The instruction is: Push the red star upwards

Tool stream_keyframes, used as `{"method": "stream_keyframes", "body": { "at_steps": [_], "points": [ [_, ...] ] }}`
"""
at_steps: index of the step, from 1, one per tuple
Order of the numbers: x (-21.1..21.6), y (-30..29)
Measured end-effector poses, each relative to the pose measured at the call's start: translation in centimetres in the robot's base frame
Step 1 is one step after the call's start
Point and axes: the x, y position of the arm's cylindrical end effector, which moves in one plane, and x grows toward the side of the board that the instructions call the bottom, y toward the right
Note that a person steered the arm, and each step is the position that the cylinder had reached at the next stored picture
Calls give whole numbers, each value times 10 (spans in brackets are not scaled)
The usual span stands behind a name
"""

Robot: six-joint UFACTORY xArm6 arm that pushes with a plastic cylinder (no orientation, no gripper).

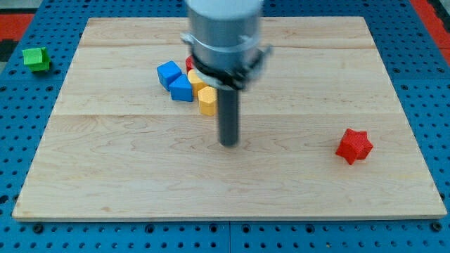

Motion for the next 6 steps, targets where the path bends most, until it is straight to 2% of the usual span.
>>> {"method": "stream_keyframes", "body": {
  "at_steps": [1, 2, 3, 6],
  "points": [
    [61, 91],
    [66, 206],
    [28, 232],
    [-19, 99]
  ]
}}
